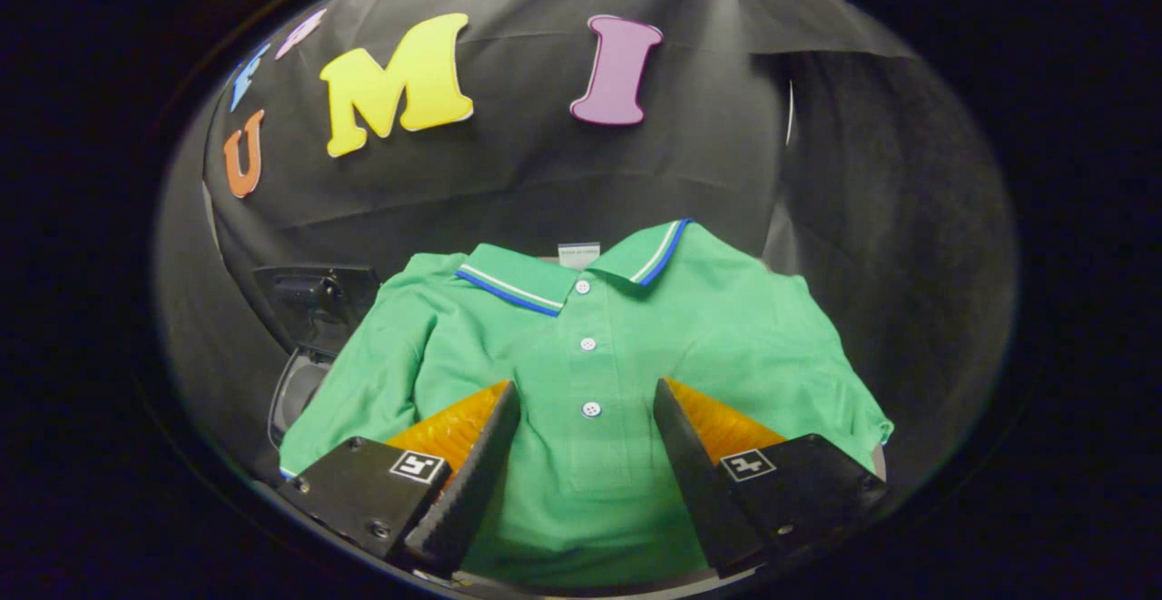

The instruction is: Put the clothes into the washing machine and then close the washing machine lid.

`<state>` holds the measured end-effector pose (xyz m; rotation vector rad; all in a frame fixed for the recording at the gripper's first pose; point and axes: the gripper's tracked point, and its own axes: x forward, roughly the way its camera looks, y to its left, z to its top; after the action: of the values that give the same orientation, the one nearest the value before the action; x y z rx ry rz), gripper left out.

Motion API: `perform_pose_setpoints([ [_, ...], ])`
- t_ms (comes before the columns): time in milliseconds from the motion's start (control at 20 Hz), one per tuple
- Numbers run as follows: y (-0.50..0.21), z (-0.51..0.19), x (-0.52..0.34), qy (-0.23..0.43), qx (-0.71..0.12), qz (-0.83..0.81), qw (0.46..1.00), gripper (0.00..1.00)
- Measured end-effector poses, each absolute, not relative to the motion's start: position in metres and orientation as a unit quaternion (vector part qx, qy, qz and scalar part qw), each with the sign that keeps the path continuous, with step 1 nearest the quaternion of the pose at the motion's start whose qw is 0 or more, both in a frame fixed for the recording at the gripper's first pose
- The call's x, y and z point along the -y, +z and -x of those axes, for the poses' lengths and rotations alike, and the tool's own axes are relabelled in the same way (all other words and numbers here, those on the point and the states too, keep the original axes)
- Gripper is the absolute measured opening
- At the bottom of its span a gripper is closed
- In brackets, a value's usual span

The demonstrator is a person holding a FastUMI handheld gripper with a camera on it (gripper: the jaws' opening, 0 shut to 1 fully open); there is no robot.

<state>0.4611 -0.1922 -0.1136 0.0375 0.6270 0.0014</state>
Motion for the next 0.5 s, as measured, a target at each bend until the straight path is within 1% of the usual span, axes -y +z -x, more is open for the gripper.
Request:
perform_pose_setpoints([
  [50, -0.113, -0.461, 0.190, 0.004, -0.310, -0.015, 0.951, 0.92],
  [200, -0.111, -0.460, 0.185, 0.008, -0.293, -0.025, 0.956, 0.16],
  [300, -0.110, -0.458, 0.185, 0.007, -0.302, -0.036, 0.953, 0.07],
  [450, -0.103, -0.457, 0.183, 0.008, -0.309, -0.042, 0.950, 0.06],
  [500, -0.091, -0.457, 0.183, 0.008, -0.297, -0.038, 0.954, 0.06],
])
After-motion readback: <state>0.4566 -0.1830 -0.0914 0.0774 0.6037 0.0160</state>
